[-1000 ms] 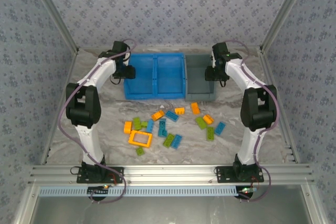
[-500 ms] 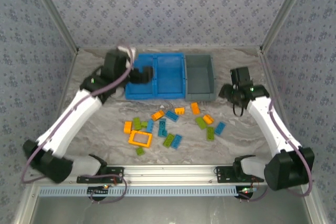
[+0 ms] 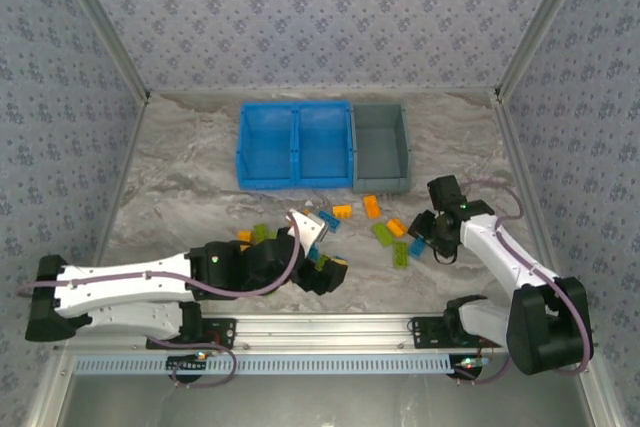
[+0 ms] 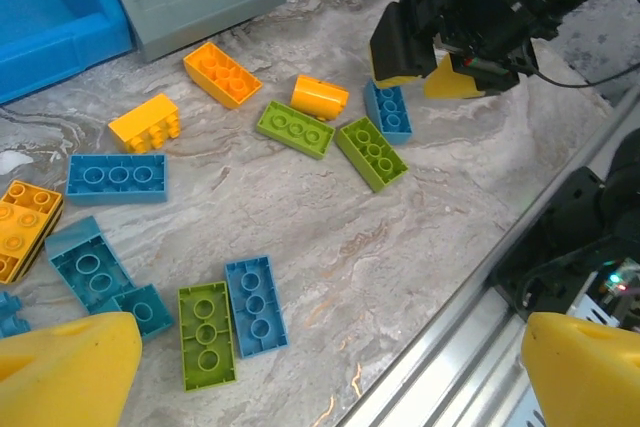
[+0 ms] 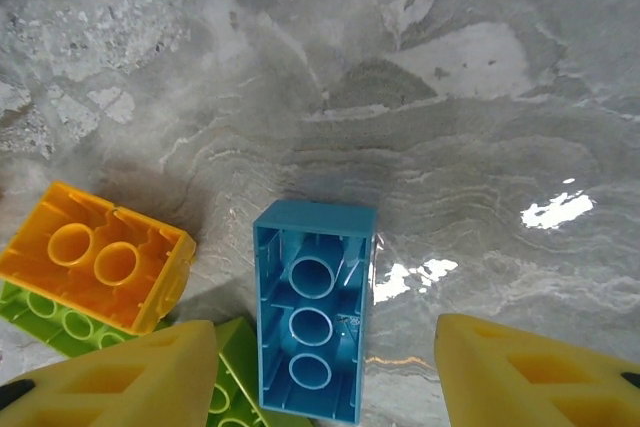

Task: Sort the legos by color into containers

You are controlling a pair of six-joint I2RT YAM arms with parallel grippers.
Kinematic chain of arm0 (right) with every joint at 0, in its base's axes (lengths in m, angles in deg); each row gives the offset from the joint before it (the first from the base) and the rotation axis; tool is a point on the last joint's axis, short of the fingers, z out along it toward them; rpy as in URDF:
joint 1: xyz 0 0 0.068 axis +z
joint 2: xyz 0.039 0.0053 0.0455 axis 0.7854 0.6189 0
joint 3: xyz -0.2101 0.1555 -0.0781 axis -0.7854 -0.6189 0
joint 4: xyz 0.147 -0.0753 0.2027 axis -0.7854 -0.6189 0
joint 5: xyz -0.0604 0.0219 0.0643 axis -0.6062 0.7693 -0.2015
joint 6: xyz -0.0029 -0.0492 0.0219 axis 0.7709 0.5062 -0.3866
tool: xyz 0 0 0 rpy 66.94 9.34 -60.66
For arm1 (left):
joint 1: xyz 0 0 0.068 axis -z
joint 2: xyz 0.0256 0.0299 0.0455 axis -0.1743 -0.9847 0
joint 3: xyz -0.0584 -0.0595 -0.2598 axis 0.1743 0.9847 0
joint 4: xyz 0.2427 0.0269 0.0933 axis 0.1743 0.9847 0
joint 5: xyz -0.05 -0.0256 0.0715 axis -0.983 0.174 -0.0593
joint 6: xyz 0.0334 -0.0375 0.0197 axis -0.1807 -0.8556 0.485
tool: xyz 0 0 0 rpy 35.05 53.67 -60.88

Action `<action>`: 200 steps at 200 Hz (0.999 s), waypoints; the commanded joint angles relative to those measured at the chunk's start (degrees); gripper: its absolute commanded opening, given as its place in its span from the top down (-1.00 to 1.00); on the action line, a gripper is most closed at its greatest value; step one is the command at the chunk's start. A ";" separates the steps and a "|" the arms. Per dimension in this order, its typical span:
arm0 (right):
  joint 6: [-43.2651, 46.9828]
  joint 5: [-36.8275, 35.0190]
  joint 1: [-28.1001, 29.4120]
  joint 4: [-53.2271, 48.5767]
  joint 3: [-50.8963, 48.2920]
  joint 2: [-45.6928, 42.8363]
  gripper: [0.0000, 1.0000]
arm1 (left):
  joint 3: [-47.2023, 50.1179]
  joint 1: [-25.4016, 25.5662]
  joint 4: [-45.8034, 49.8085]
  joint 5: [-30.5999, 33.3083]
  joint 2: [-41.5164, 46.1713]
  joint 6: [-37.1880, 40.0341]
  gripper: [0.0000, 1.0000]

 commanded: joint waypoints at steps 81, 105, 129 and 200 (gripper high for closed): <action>-1.73 0.41 0.59 7.34 -1.62 6.11 0.50 | -4.52 1.61 -4.99 4.09 -6.80 -1.30 -0.94; -0.28 -7.50 3.05 0.40 2.43 -0.20 0.57 | -6.52 1.64 -2.86 6.56 -6.63 -1.52 -0.94; 5.24 -15.02 9.57 -2.02 11.58 -2.15 0.51 | -8.10 -0.04 1.03 9.45 -4.70 -3.14 -0.95; 15.16 -13.65 10.81 0.42 44.05 31.37 0.47 | -9.66 -4.75 14.49 14.38 1.89 -9.57 -0.92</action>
